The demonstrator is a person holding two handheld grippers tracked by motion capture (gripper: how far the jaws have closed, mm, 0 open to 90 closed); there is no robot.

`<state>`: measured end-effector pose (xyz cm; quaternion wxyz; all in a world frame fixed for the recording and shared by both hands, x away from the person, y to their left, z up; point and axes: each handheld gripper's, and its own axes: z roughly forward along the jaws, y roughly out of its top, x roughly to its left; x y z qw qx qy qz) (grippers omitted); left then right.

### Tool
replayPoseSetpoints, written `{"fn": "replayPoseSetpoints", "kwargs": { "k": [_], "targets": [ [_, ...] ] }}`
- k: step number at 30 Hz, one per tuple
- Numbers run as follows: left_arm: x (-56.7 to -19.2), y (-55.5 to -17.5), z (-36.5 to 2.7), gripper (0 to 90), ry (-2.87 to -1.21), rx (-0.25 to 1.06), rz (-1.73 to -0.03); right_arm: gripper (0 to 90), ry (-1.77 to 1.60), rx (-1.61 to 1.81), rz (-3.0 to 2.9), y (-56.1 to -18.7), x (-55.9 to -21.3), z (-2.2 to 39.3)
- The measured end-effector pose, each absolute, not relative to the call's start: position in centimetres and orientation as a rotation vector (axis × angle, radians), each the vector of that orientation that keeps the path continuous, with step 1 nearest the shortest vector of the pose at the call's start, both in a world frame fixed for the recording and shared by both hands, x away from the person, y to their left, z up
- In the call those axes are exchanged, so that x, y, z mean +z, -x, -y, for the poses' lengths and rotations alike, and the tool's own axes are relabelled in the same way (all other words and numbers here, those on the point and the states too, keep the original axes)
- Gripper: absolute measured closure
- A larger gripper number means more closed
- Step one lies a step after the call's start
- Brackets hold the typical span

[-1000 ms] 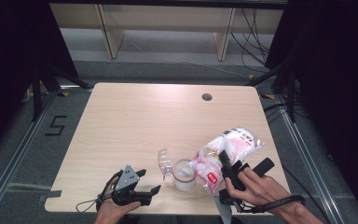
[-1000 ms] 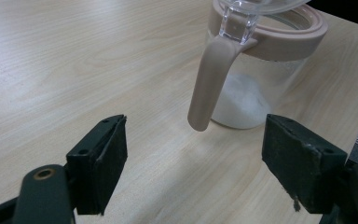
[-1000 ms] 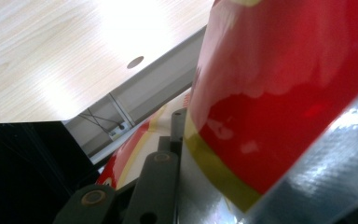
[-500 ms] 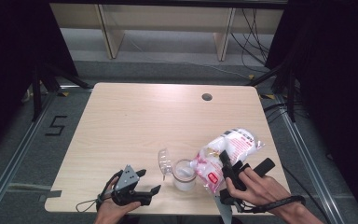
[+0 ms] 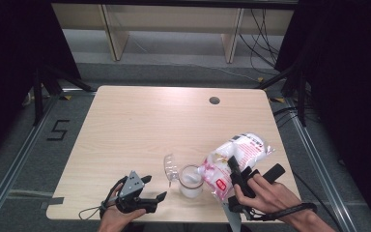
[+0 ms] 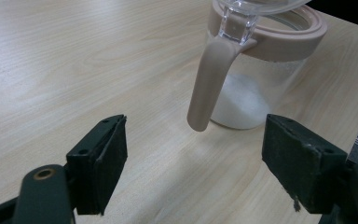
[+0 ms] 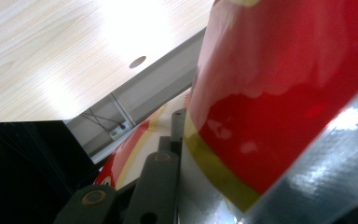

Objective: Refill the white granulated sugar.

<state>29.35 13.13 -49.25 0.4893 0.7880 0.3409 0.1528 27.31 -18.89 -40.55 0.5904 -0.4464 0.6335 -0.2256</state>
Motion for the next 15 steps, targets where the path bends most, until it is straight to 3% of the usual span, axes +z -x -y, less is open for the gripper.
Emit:
{"fn": "replayPoseSetpoints", "kwargs": {
  "k": [15],
  "targets": [
    [-49.23,-29.29,-13.13,22.0,-1.91,0.369,-0.84,82.1,1.092,-0.561,-1.464,-27.15,-40.34,18.39]
  ]
}}
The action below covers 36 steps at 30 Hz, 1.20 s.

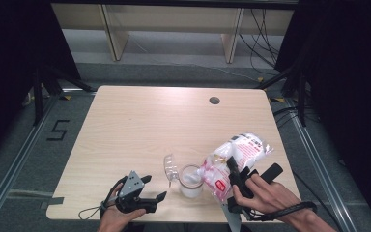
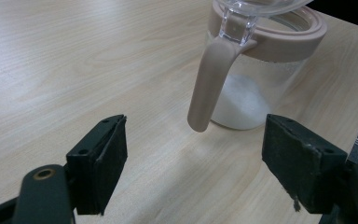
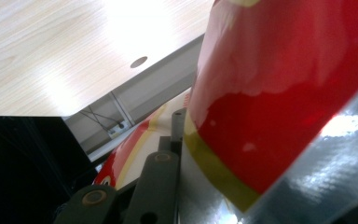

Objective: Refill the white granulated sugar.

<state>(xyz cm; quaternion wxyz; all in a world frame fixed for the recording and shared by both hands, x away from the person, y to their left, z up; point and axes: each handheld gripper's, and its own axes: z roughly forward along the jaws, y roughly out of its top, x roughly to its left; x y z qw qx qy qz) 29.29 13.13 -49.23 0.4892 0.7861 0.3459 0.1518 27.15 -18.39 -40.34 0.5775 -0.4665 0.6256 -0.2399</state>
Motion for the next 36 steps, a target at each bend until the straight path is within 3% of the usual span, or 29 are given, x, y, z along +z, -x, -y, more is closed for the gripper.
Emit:
{"fn": "replayPoseSetpoints", "kwargs": {
  "k": [36],
  "targets": [
    [-49.22,-29.32,-13.15,21.9,-1.908,0.368,-0.839,83.6,1.093,-0.551,-1.498,-27.36,-40.72,18.37]
  ]
}}
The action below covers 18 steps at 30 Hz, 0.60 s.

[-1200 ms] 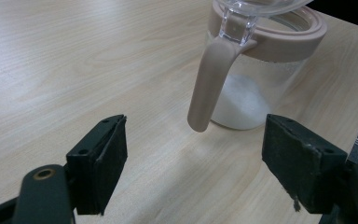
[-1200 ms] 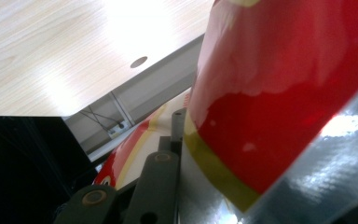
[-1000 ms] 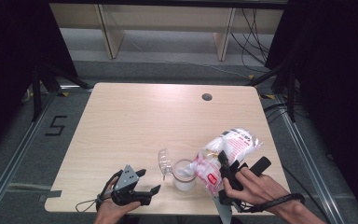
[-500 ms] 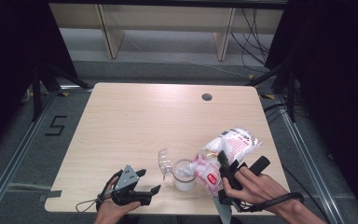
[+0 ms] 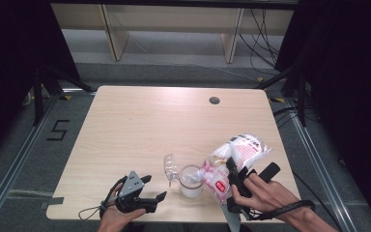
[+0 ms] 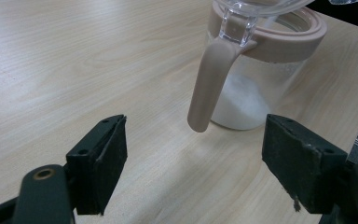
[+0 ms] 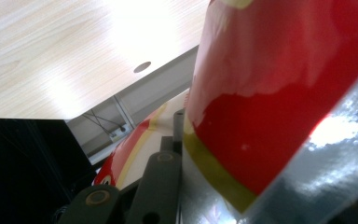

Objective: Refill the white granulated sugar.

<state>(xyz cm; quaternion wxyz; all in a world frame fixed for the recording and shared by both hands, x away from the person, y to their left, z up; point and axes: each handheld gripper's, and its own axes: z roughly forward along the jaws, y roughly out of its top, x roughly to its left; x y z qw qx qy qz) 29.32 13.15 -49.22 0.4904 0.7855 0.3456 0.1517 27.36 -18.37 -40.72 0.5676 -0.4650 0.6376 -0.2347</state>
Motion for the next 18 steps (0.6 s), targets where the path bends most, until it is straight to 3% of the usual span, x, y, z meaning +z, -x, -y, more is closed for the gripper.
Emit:
{"fn": "replayPoseSetpoints", "kwargs": {
  "k": [18],
  "targets": [
    [-49.23,-29.34,-13.16,21.9,-1.902,0.364,-0.837,84.2,1.107,-0.561,-1.471,-27.41,-40.37,18.46]
  ]
}}
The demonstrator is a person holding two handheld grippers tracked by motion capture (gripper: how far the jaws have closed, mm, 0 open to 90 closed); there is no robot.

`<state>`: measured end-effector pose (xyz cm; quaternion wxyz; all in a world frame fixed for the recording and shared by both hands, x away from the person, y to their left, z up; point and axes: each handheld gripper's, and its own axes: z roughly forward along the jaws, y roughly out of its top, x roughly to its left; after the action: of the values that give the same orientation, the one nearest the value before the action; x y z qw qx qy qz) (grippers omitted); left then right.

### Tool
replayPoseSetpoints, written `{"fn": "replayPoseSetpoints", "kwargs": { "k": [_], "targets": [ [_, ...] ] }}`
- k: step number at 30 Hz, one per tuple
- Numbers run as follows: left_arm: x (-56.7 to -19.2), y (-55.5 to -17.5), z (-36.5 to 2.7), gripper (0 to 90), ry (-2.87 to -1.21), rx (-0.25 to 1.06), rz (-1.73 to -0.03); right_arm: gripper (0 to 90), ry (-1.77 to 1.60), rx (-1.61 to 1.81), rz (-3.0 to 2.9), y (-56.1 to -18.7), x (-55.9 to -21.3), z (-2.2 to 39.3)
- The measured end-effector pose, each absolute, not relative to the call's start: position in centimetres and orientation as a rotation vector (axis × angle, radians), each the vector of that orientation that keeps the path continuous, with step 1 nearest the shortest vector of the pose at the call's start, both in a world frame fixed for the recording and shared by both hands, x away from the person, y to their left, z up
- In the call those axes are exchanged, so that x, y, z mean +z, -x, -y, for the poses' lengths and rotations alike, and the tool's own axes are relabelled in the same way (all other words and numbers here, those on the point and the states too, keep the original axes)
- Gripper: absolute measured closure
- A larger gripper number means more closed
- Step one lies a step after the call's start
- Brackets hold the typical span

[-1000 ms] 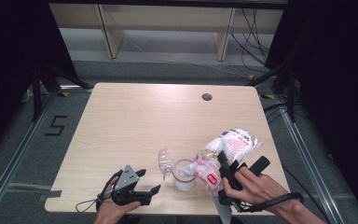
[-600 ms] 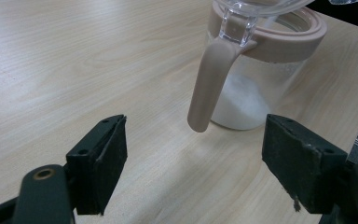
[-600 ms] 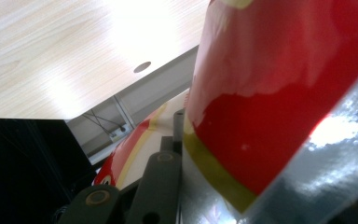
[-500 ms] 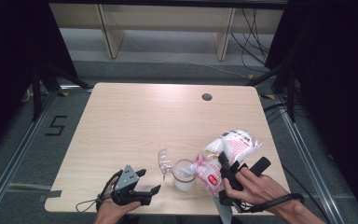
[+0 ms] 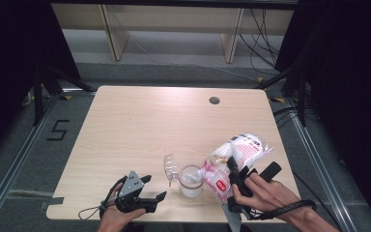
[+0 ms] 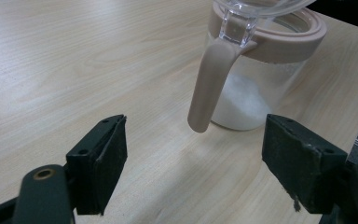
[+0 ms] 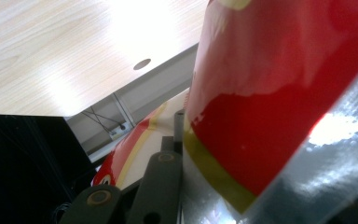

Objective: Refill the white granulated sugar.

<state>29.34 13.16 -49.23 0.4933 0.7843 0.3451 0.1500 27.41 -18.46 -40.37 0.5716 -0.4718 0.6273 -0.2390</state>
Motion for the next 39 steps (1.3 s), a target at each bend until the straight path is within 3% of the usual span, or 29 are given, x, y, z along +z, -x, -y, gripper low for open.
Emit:
{"fn": "replayPoseSetpoints", "kwargs": {
  "k": [39],
  "targets": [
    [-49.22,-29.36,-13.17,21.9,-1.903,0.365,-0.835,84.9,1.063,-0.591,-1.569,-27.12,-40.34,18.18]
  ]
}}
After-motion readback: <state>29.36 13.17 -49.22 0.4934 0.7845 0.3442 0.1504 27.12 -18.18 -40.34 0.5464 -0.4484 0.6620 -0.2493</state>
